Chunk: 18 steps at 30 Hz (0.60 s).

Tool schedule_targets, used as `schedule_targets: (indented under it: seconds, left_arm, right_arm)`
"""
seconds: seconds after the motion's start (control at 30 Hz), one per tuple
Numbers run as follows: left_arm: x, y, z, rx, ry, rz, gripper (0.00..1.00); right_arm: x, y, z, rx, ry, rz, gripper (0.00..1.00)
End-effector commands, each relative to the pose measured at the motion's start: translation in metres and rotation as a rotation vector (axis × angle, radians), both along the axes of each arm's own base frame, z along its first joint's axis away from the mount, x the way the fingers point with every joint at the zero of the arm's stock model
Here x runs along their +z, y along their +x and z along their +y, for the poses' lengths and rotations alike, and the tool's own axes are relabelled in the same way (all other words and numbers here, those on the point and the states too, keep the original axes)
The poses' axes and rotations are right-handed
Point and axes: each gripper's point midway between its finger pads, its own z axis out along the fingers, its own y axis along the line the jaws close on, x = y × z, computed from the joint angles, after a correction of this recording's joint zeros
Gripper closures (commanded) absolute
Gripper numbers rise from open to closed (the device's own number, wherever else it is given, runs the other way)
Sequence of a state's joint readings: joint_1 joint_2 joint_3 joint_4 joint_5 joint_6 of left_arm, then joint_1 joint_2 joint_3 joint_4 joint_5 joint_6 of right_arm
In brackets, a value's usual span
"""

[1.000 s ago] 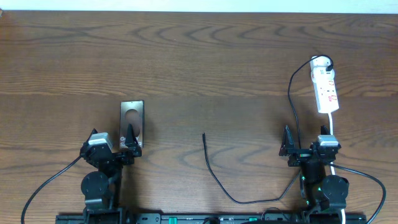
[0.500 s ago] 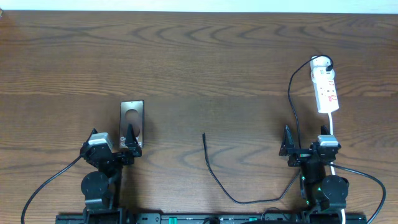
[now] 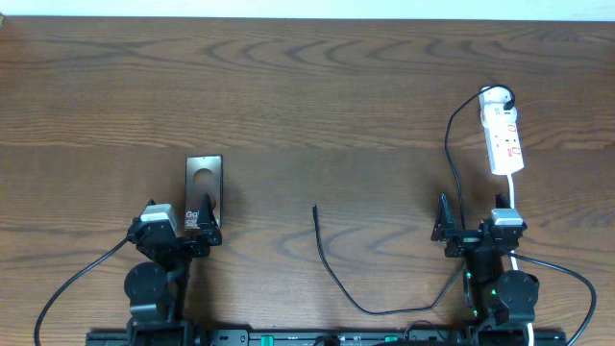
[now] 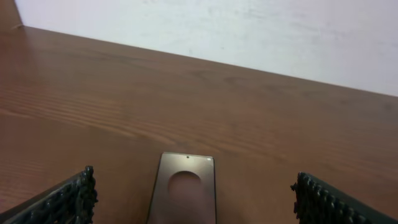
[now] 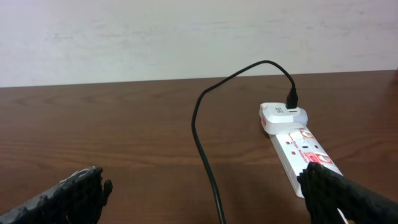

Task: Plug charger to phone and switch on socket
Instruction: 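Move the left gripper forward and down over the upright silver phone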

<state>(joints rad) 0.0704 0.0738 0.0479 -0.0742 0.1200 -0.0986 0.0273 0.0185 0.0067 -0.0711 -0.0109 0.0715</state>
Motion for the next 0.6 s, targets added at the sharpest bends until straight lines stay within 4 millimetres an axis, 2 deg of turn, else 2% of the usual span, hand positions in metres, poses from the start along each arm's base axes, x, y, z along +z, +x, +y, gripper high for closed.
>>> schedule_targets:
  seconds: [0.0, 0.13, 0.33, 0.57]
  left_arm:
    - [0.024, 0.000, -0.004, -0.033, 0.048, 0.006, 0.02]
    - [0.036, 0.007, -0.003, -0.037, 0.052, 0.066, 0.02]
    - [0.058, 0.030, -0.002, -0.041, 0.042, 0.181, 0.02]
    - [0.063, 0.058, 0.000, -0.048, 0.017, 0.450, 0.02]
  right_arm:
    - [-0.002, 0.000, -0.002, -0.008, -0.009, 0.006, 0.01]
    - [-0.002, 0.000, -0.002, -0.008, -0.009, 0.006, 0.01]
    - [-0.002, 0.000, -0.002, -0.008, -0.009, 0.006, 0.01]
    - [-0.002, 0.000, -0.002, -0.008, -0.009, 0.006, 0.01]
